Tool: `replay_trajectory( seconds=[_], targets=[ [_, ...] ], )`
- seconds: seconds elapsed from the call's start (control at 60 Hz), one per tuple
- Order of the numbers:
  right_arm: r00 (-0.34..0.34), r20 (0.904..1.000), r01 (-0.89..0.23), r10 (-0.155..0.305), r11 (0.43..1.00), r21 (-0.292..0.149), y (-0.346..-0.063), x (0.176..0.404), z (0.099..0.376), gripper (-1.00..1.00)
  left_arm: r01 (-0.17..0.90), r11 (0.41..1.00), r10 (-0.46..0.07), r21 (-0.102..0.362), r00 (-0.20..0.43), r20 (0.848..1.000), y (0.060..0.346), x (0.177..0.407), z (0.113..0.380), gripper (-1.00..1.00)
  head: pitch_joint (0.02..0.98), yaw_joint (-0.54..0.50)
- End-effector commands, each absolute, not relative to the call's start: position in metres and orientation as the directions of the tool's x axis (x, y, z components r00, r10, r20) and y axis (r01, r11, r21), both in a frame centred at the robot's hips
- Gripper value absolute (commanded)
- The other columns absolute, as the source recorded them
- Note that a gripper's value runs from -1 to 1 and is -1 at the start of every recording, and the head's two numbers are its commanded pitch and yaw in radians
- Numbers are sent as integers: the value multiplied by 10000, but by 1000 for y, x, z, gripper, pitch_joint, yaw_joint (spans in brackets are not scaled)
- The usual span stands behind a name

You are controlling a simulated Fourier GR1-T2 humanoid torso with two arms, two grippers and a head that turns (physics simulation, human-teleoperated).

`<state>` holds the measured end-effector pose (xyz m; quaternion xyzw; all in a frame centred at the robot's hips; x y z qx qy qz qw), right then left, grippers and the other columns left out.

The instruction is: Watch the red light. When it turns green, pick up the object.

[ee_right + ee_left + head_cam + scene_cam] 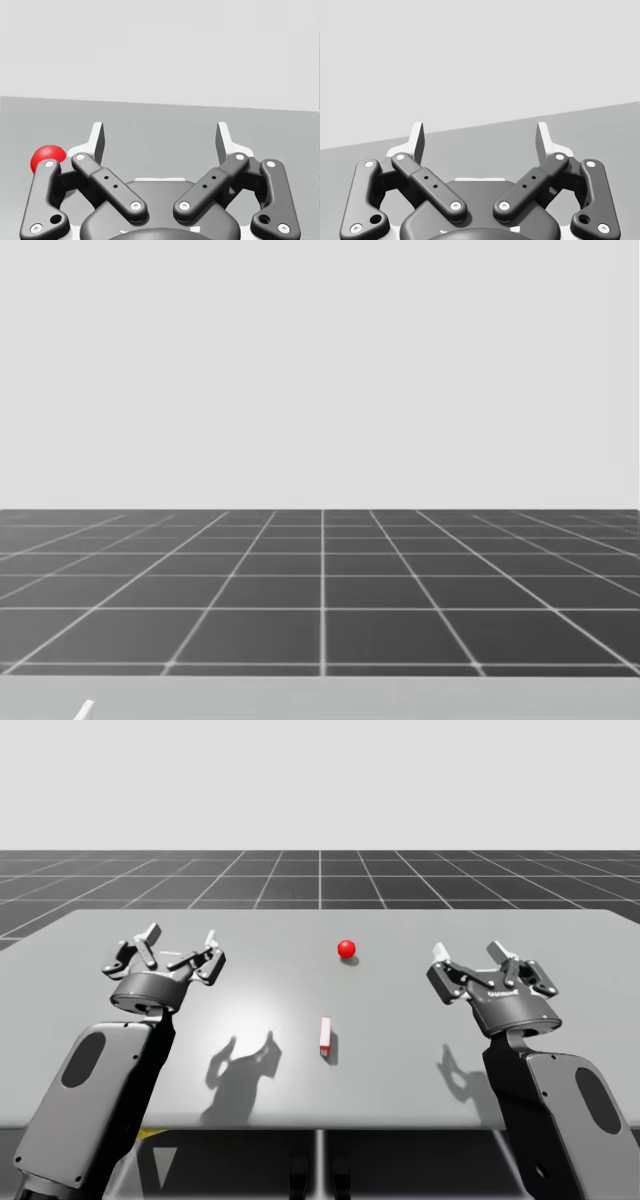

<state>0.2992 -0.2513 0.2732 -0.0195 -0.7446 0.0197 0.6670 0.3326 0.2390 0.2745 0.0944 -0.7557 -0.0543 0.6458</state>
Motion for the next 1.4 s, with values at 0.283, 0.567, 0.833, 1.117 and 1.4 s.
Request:
replay_trajectory(
  seconds=[0.283, 0.567, 0.833, 1.117, 1.4],
  targets=[
    [-670, 9957, 152, 644, 9979, -635, -257, 302, 266, -1000, -776, 9704, -2364, 2287, -1112, 9653, 242, 338, 267, -1000, 202, 7],
    [-757, 9937, 287, 821, 9964, -801, -258, 301, 267, -1000, -774, 9670, -2504, 2428, -1108, 9618, 242, 338, 266, -1000, 371, 10],
    [-715, 9936, 281, 876, 9959, -858, -258, 301, 266, -1000, -727, 9658, -2560, 2490, -1142, 9599, 241, 337, 267, -1000, 516, -71],
    [-674, 9942, 257, 842, 9962, -826, -259, 302, 266, -1000, -690, 9669, -2523, 2455, -1192, 9603, 240, 336, 267, -1000, 569, -142],
    [-641, 9942, 248, 863, 9961, -848, -259, 303, 265, -1000, -665, 9677, -2497, 2432, -1190, 9610, 239, 335, 267, -1000, 583, -128]
  ],
)
